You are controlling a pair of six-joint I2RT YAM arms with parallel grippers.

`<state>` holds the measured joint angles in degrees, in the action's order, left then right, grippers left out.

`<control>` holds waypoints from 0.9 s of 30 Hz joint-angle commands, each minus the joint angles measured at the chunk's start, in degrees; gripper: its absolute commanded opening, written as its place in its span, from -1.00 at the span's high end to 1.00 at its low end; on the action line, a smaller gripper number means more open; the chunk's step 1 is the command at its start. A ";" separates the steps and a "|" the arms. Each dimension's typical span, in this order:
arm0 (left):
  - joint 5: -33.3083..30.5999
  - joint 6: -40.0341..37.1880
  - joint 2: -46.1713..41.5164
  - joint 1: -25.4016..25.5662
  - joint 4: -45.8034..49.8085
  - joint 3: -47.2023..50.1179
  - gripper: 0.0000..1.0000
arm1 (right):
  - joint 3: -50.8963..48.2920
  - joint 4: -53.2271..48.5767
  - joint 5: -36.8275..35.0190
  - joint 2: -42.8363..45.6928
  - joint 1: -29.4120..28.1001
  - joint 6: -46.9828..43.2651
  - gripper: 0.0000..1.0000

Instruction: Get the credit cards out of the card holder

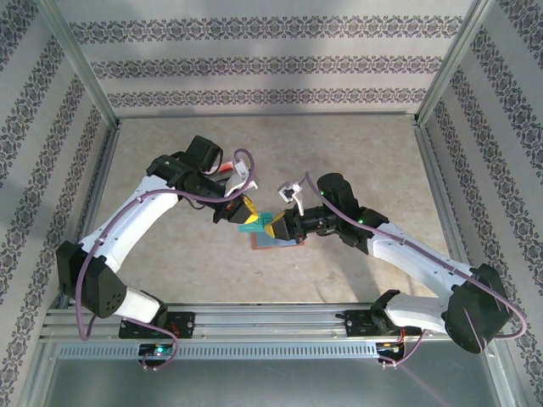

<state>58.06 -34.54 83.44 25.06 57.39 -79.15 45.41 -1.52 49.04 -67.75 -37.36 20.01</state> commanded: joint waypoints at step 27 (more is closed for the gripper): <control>-13.77 2.75 -7.22 -13.58 -52.79 25.77 1.00 | -11.27 -1.87 -24.27 30.41 20.04 7.94 -0.97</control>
<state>41.76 -27.20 73.52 13.76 12.16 -54.11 34.76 -3.07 28.97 -37.26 -17.61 27.55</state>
